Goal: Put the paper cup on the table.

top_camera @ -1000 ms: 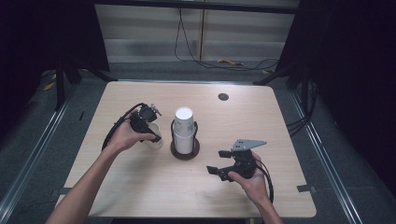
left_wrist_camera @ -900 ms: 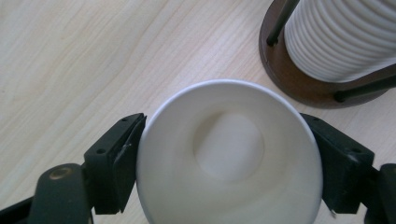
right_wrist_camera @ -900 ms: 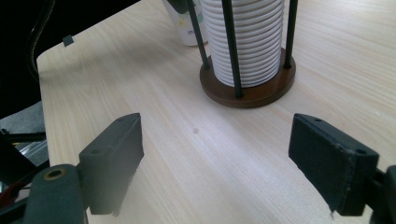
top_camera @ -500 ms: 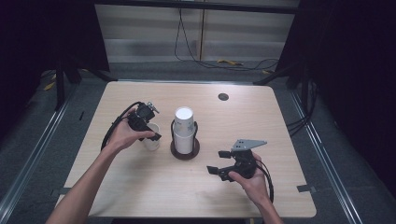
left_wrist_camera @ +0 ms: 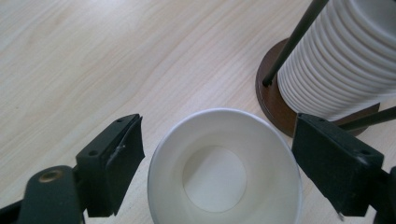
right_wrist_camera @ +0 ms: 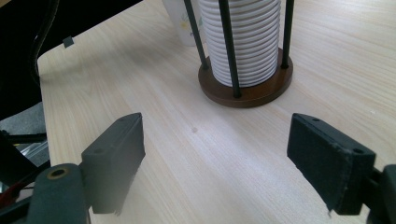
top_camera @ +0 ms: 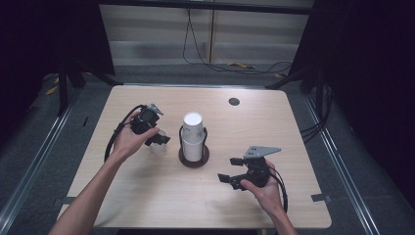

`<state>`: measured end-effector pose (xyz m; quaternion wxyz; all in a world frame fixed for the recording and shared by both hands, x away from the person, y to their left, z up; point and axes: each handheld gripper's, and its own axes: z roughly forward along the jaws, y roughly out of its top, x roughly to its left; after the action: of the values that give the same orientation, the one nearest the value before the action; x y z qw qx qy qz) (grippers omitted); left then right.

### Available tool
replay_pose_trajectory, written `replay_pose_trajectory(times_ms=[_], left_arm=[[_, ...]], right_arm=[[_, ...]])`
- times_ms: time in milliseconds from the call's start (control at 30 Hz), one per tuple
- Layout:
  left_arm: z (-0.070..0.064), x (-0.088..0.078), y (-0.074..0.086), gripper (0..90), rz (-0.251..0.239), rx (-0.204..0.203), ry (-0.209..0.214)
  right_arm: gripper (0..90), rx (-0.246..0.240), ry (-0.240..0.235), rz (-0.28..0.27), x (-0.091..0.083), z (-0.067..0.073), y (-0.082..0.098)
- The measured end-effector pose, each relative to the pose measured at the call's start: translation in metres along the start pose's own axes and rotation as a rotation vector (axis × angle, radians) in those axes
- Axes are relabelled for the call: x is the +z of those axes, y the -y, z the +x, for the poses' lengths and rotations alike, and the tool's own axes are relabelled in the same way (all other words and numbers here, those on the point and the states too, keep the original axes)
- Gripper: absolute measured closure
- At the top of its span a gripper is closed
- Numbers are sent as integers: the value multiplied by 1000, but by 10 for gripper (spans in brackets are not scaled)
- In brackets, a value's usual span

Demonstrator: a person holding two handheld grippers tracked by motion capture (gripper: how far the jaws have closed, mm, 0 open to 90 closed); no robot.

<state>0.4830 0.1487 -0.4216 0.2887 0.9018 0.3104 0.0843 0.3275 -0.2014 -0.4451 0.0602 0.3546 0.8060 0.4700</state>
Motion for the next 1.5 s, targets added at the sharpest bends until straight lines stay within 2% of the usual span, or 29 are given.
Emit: replay_pose_trajectory(times_ms=[33,67,133,167,267,433,467,500,533,567,600,667,767,967,1100,1133,1167,1233,1300,1500], left_arm=[[0,-1,1,170,-13,-8,-5],[1,-5,2,170,-49,-19,-17],[2,-8,5,170,-85,-29,-15],[3,-10,6,170,-97,-27,-4],[4,-14,11,171,-125,-36,-10],[9,-23,22,187,-198,-88,43],[9,-23,22,194,-198,-88,43],[12,-26,26,200,-227,-110,69],[12,-26,26,201,-227,-110,69],[14,-29,29,201,-239,-123,50],[15,-31,31,201,-251,-138,57],[14,-33,34,201,-265,-140,61],[9,-38,38,201,-275,-102,57],[-1,-45,44,212,-310,-85,56],[-14,-48,47,212,-314,-25,30],[-18,-49,48,212,-317,0,-1],[-22,-51,50,211,-317,19,-15],[-27,-53,53,211,-328,8,29],[-31,-56,56,209,-329,10,9],[-46,-56,64,207,-345,37,37]], right_arm=[[186,-2,0,1,0,0,0],[185,0,1,1,0,0,0],[186,-1,-2,4,1,0,0],[185,-2,-2,6,1,0,0],[184,3,1,5,0,0,0],[183,3,7,4,-1,0,0],[183,3,7,4,-1,0,0],[183,8,9,2,-1,0,0],[183,8,9,2,-1,0,0],[183,9,9,2,-1,0,0],[182,10,9,1,-1,0,0],[182,13,9,2,-1,-1,0],[177,16,13,0,-2,-1,0],[174,19,20,-6,-3,-1,0],[173,20,26,-9,-4,-1,0],[172,22,27,-9,-4,-1,0],[172,20,28,-7,-4,-1,0],[172,20,32,-10,-4,-1,1],[172,19,35,-10,-5,-1,1],[173,19,36,-11,-5,-1,1]])
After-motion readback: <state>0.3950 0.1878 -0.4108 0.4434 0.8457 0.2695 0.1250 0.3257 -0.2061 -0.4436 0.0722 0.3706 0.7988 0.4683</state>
